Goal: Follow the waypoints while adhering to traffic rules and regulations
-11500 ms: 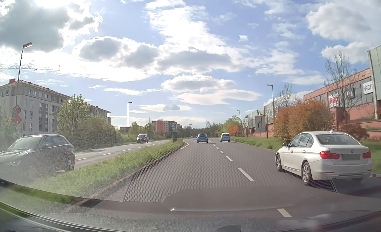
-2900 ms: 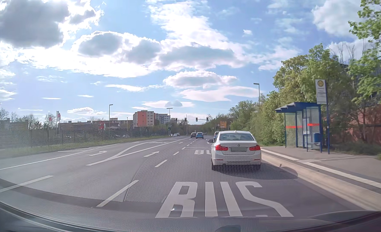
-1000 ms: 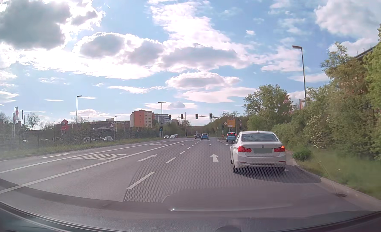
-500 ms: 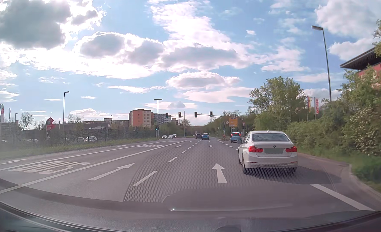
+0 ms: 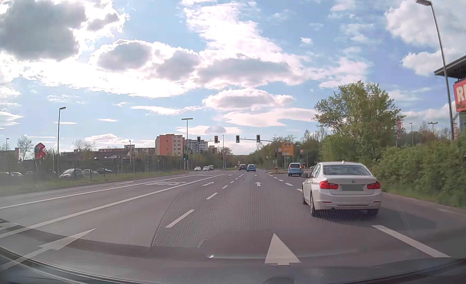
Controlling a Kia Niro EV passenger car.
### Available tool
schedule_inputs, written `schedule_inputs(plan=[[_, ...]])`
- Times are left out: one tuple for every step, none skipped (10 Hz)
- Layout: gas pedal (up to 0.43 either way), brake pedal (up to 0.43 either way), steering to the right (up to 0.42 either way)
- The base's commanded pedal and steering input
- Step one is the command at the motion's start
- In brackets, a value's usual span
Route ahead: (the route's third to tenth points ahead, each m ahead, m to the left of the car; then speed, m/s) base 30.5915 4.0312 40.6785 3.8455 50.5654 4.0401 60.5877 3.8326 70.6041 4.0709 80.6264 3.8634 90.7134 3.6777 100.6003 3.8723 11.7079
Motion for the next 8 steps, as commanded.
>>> schedule_inputs(plan=[[0.098, 0.000, 0.000], [0.098, 0.000, 0.000], [0.098, 0.000, 0.000], [0.098, 0.000, 0.000], [0.098, 0.000, 0.000], [0.110, 0.000, 0.000], [0.110, 0.000, 0.000], [0.110, 0.000, 0.000]])
